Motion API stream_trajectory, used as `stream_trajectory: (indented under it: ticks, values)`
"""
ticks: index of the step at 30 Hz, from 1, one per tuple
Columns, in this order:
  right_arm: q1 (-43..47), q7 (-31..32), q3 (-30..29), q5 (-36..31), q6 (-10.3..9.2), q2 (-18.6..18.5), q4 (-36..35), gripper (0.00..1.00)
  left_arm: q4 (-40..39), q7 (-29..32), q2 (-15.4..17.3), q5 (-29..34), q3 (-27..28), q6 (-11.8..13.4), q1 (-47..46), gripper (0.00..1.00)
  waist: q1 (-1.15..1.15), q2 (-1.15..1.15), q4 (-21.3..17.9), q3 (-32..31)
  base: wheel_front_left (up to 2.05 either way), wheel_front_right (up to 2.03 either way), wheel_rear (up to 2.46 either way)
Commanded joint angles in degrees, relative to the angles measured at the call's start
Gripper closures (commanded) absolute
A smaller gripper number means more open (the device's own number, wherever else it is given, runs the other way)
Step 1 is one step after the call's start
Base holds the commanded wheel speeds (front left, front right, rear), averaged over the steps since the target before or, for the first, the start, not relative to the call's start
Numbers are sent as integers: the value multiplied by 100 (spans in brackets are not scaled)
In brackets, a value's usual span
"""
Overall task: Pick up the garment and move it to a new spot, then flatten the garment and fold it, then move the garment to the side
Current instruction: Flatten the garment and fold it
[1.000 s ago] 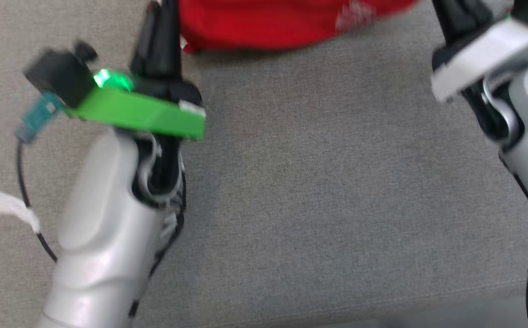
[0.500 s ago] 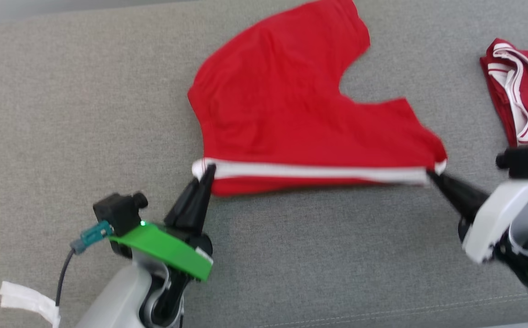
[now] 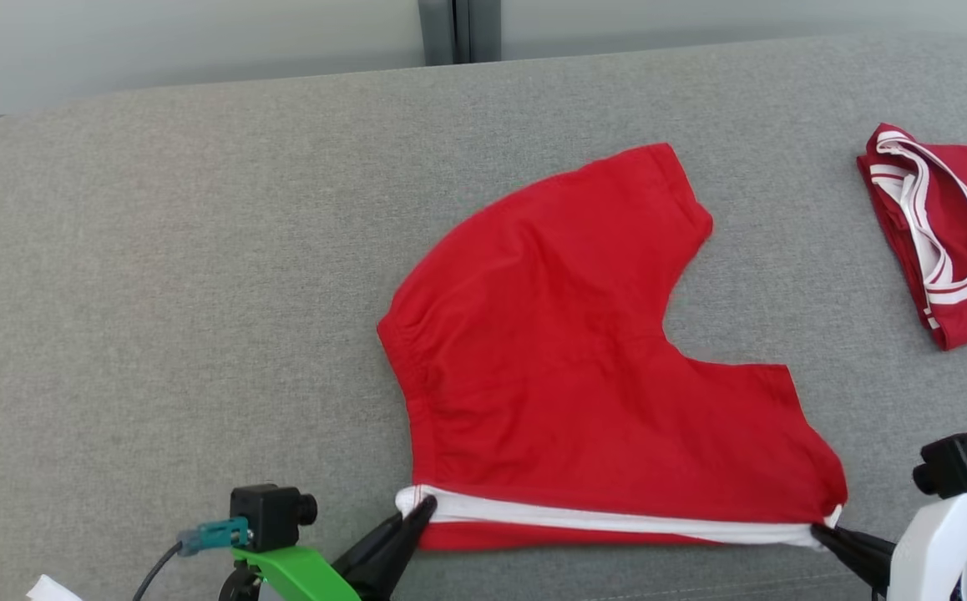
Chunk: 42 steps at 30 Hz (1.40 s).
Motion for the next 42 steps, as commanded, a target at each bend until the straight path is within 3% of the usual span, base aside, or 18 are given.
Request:
stream_trajectory:
  ticks: [1, 6, 9, 20, 26, 40, 41, 42]
  values:
    - [31, 53, -166, -140, -12, 87, -188, 100, -118, 20, 104, -20, 45, 64, 86, 100, 0, 0, 35, -15, 0, 0, 0]
    - [-318, -21, -466, -639, -11, 387, -860, 100, -511, -176, -10, -28, 220, 115, -122, 100, 0, 0, 111, 41, 0, 0, 0]
    - [-737, -187, -347, -787, -11, 260, -781, 100, -438, -281, -201, 12, 267, 22, -419, 100, 0, 0, 174, 69, 0, 0, 0]
    - [-3074, -853, 813, -1727, -12, -410, 830, 100, 840, -718, -888, 11, 570, -181, -1842, 100, 0, 0, 362, 402, 0, 0, 0]
    - [-4272, -1216, 1441, -1956, -13, -409, 1872, 100, 1473, -914, -1173, -57, 667, -245, -2396, 100, 0, 0, 504, 739, 0, 0, 0]
    - [-6025, -2387, 1837, -2289, -15, -246, 3503, 100, 2389, -1374, -1674, -54, 640, -313, -3222, 100, 0, 0, 821, 1396, 0, 0, 0]
    - [-6095, -2477, 1855, -2327, -15, -221, 3599, 40, 2425, -1397, -1691, -74, 621, -312, -3267, 100, 0, 0, 833, 1414, 0, 0, 0]
    - [-6120, -2497, 1887, -2304, -15, -178, 3694, 0, 2458, -1417, -1701, -84, 605, -316, -3296, 98, 0, 0, 841, 1423, 0, 0, 0]
